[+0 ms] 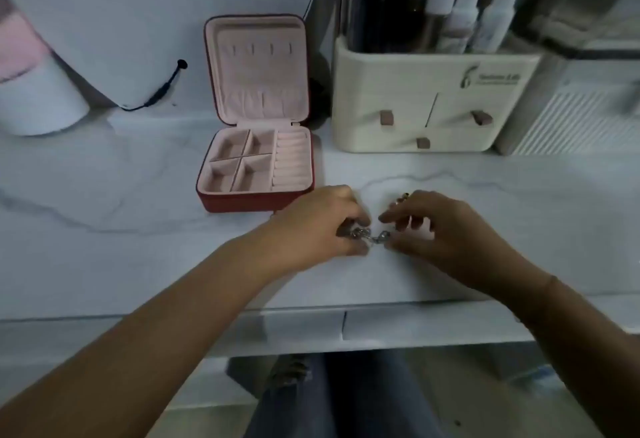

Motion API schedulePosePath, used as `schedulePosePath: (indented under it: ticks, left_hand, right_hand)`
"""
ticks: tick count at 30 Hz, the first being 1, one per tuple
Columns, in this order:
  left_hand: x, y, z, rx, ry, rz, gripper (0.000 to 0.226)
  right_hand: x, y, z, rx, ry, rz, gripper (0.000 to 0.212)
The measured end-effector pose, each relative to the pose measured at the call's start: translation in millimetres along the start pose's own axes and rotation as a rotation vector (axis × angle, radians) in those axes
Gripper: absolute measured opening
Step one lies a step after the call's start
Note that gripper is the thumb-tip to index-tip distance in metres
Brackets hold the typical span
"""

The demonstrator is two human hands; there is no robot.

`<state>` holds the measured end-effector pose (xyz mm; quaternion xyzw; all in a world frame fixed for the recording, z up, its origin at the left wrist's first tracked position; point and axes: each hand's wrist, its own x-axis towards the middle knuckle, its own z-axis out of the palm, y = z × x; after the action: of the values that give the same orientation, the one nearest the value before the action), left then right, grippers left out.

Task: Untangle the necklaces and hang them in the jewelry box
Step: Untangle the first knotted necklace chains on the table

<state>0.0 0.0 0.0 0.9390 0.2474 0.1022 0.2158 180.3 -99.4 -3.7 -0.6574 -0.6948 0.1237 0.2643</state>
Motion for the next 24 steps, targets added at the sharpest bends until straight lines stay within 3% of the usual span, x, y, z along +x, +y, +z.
schedulePosePath:
  ticks: [4, 10, 13, 18, 21, 24]
  left_hand:
    - [-4.0, 7.5, 2.1, 0.047, 0.103, -0.053, 0.010]
    - [-3.6, 3.5, 2.0, 0.000, 0.136, -0.073, 0.005]
    - [-1.4, 3.6, -6.9, -0.348, 0.221, -0.143, 0.005]
    - [16.0, 6.7, -29.4, -0.959, 0.359, -0.217, 0.012]
    - [32.9, 2.6, -42.9, -1.256, 0.391, -0.266, 0.010]
    - [47.6, -2.5, -52.9, -1.274, 0.383, -0.283, 0.006]
  right_hand:
    - [-1.6, -4.6, 12.2, -0.035, 0.069, 0.000, 0.011]
    - [8.4, -2.2, 12.9, -0.105, 0.040, -0.073, 0.008]
    - [18.4, -5.9, -1.0, 0.135, 0.088, -0.050, 0.009]
    - [48.9, -16.9, -31.6, 0.890, 0.050, 0.041, 0.011]
    - [70.1, -18.0, -41.5, 1.077, 0.007, 0.021, 0.017]
    - [90.2, -14.7, -50.9, 1.091, -0.026, 0.003, 0.024]
